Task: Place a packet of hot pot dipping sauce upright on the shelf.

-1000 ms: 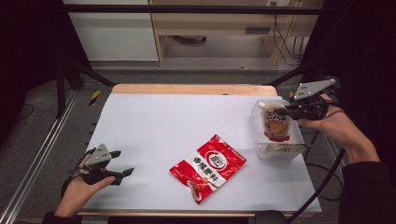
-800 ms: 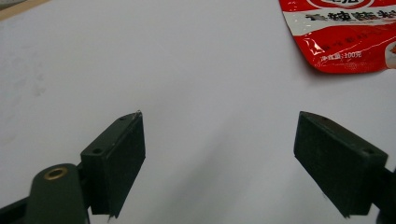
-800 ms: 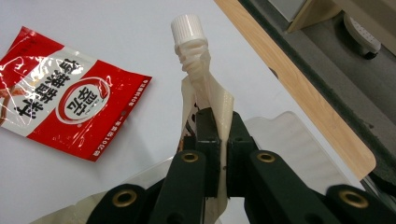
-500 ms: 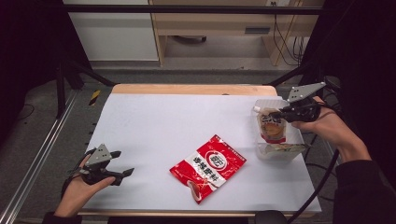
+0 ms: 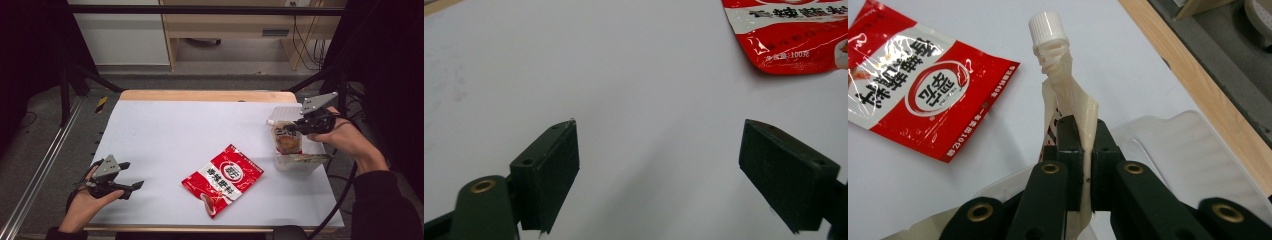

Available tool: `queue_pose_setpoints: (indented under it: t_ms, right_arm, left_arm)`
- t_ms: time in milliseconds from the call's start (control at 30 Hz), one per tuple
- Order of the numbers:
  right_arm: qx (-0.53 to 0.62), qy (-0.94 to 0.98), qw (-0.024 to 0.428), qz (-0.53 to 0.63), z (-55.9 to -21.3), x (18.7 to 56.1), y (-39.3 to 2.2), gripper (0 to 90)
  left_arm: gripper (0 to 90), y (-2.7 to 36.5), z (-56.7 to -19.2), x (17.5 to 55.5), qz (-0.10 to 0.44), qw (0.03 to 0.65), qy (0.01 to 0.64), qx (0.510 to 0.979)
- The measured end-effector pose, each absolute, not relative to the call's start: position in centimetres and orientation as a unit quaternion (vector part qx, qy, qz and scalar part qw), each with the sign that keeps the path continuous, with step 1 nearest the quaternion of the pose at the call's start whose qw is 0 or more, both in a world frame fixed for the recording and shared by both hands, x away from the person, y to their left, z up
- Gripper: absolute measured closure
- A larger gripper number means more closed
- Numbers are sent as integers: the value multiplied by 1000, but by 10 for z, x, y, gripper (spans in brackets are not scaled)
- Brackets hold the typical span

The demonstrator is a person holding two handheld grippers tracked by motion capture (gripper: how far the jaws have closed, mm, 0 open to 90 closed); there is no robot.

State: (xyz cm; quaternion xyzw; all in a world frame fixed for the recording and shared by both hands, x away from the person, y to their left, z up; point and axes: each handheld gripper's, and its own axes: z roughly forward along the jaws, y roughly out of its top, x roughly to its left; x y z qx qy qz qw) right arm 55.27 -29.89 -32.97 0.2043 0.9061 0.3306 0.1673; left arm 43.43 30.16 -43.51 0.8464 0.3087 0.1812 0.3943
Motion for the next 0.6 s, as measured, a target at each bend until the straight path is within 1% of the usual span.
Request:
queue_pose_setpoints:
  t_ms: [267, 600]
  right_arm:
    - [205, 916, 157, 306, -342, 557, -296, 869]
    - [217, 919, 154, 291, -345, 558, -298, 852]
  left_arm:
    - [160, 301, -435, 434, 181, 395, 309, 846]
    - [160, 300, -436, 434, 178, 393, 306, 849]
